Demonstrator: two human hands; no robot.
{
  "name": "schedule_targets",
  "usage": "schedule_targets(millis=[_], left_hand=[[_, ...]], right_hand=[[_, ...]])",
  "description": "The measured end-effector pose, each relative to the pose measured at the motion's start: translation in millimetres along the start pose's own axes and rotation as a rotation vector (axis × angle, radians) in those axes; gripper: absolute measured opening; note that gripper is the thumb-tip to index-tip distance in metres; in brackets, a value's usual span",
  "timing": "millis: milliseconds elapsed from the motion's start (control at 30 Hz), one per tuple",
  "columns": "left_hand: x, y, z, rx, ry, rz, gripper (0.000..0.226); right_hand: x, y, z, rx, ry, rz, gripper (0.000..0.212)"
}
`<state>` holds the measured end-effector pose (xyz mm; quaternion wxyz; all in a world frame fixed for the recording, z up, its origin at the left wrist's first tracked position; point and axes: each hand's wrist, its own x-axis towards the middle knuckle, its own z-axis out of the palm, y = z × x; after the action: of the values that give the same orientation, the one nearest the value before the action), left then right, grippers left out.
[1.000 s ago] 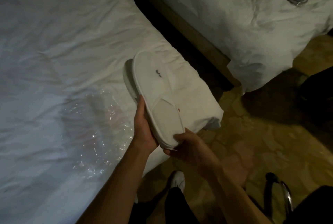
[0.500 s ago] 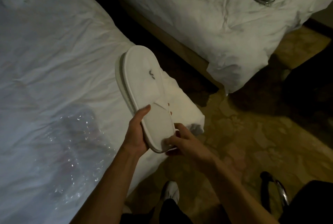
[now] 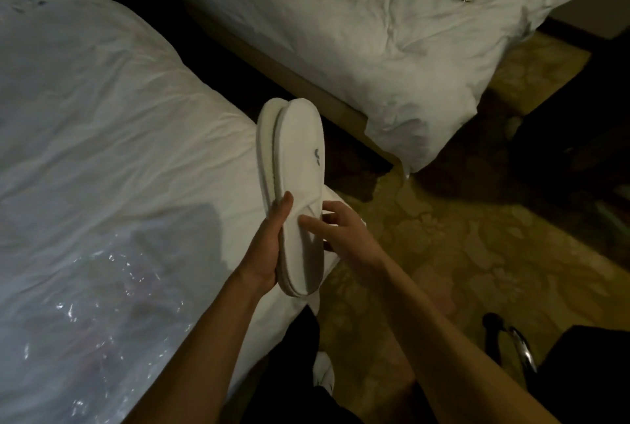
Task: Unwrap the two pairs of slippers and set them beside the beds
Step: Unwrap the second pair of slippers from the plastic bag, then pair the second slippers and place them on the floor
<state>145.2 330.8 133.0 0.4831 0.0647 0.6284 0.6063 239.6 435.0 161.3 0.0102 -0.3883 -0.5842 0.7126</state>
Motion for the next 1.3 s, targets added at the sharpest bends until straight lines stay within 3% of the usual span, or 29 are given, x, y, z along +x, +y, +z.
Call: schedule_targets(millis=[100,200,300,500,600,767,967,1300], left_hand=[[21,5,8,0.009,-0.062,0.067,0.089],[44,11,17,-0.013,-0.109,0.007,0.097],[72,12,25,0.030,-0.115,-0.039,0.086],[128,19,38,0.189,0.107,-0.042,0.072],[154,23,45,0.259,0.145,-0.025,0.067],[193,22,54,0.415,0.133,0.008,0.078],[230,19,76,0.569,0.113,0.070,0.052],[304,3,104,0.782,0.028,0.072,0.052]], right_hand=[[14,4,-11,0.113,0.042,0.038,0.045],[29,9,-24,0.217,0.114,0.063,0.037],[45,13,-40,0.302,0.199,0.088,0.034],[77,14,-71,0.441,0.335,0.139,0.035],[95,14,-89,0.504,0.420,0.165,0.032],[110,20,-110,0.663,0.454,0.169,0.033],[126,39,-130,0.882,0.512,0.172,0.031],[179,92,-161,1.037,0.571,0.154,0.037]])
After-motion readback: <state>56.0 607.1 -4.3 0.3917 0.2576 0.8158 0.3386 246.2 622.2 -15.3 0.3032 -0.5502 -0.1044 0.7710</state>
